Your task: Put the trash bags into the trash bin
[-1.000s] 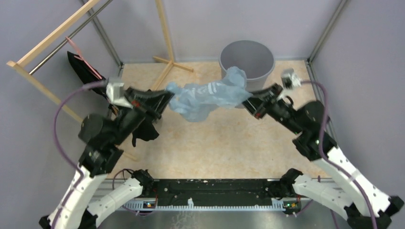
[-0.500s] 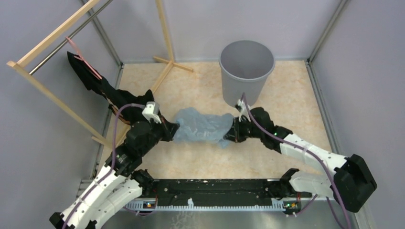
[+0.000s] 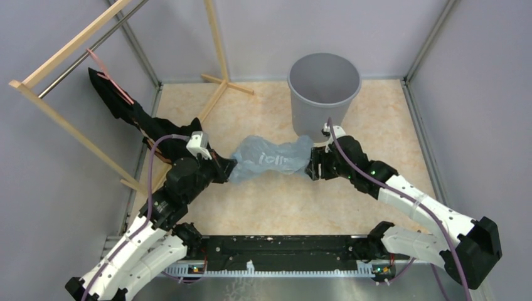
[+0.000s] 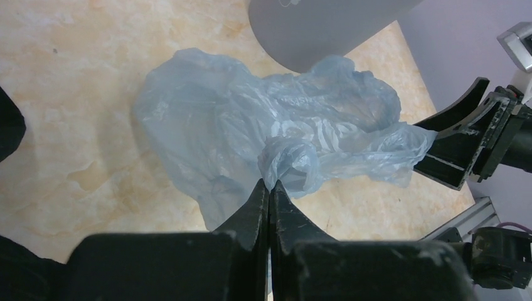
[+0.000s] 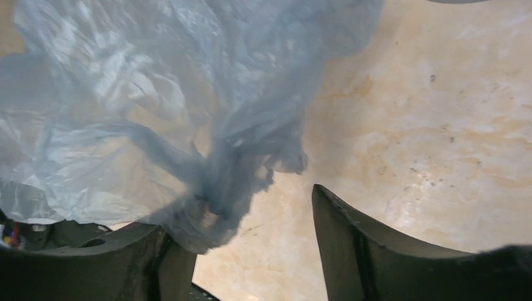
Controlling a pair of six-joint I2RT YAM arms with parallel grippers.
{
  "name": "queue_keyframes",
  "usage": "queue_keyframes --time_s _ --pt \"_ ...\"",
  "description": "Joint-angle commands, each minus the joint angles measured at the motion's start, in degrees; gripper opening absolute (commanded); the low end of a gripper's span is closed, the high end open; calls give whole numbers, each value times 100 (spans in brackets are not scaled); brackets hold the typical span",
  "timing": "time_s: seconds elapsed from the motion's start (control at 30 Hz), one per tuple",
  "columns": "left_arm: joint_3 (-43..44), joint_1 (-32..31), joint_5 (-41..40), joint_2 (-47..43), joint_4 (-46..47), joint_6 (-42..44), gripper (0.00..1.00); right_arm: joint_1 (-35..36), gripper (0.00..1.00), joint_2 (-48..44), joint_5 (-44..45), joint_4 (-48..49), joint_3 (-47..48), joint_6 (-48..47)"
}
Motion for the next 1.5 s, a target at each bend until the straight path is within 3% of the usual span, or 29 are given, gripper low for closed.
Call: queue_keyframes --time_s 0.0,0.2,0.4,0.63,0.7,0.77,0.8,0.87,0.9,0.97,1.2,1.27,1.4,1.47 --pt "170 -2 211 55 358 -189 0 166 68 -174 479 -200 76 152" --pt "177 2 321 -16 583 -314 0 738 78 -249 598 -269 -365 599" --pt "308 6 501 259 904 -378 0 1060 87 -222 184 1181 -980 1050" --pt "442 -1 794 381 806 -399 0 993 89 -92 2232 2430 -1336 1576" --pt "467 0 709 281 662 -381 0 862 85 -214 2518 2622 -1342 1497" --pt "521 3 606 157 480 -334 0 719 73 -388 2695 2614 -1254 1251" --pt "549 -4 497 96 387 -294 0 626 63 -484 2777 2548 -1196 1112" --pt "620 3 241 -13 212 -177 0 414 25 -682 2925 2365 -1099 919" --pt "663 4 118 -66 138 -57 0 308 12 -799 2915 2364 -1128 798" --pt "857 3 -219 -124 -18 248 0 123 0 -1040 2380 2600 -1268 465" --pt "1941 2 -920 130 -333 1505 0 -7 0 -801 -1379 2409 -755 -108" --pt "2036 -4 -834 206 -289 1589 0 -11 0 -613 -1684 1918 -550 -8" --pt "1833 3 -68 400 -69 1232 0 -6 1 -595 -1345 1408 -613 460" --pt "1673 -3 262 495 95 1014 0 -8 10 -576 -1750 1601 -842 651"
